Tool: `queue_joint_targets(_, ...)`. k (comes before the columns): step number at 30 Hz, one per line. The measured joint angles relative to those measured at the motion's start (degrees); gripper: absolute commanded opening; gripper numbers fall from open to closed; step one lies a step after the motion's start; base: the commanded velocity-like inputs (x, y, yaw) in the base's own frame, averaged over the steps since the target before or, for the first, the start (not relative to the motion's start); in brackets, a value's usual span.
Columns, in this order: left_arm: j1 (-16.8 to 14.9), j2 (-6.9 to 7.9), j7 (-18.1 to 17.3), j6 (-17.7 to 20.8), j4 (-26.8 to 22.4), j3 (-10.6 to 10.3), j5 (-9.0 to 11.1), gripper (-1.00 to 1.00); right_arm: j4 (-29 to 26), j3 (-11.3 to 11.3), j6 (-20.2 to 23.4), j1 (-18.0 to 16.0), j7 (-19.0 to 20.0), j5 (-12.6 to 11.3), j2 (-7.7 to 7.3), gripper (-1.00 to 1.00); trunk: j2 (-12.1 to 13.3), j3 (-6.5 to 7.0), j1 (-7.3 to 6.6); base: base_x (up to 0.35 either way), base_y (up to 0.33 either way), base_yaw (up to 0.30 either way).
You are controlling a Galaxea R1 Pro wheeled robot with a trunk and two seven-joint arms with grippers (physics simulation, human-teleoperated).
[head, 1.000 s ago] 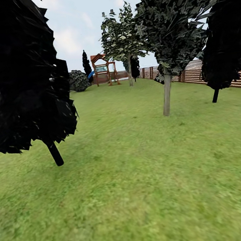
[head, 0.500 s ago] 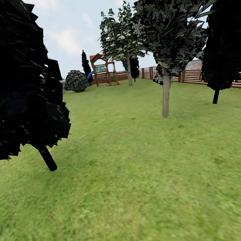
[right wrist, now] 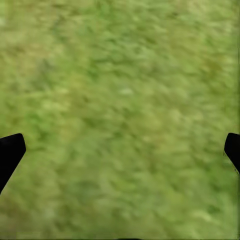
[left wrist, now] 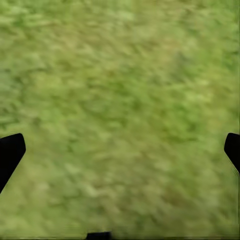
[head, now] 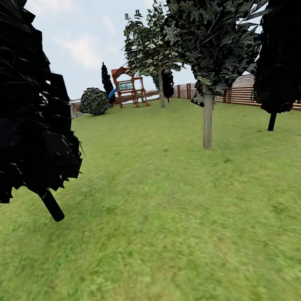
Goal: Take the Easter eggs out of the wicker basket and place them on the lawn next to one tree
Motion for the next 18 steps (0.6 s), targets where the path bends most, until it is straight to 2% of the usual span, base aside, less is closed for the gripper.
queue_joint_targets(6, 0.00, 0.03, 0.02, -0.13, 2.76, 0.01, 0.06, 1.00, 0.04, 0.00, 0.00, 0.00, 0.00, -0.02, 0.02, 1.00, 0.00, 0.00, 0.00, 0.329, -0.143, 0.000)
queue_joint_targets(18, -0.01, -0.22, 0.02, -0.21, 3.39, 0.02, 0.11, 1.00, 0.01, -0.01, -0.06, 0.00, -0.07, -0.29, 0.02, 1.00, 0.00, 0.00, 0.00, 0.329, -0.139, 0.000)
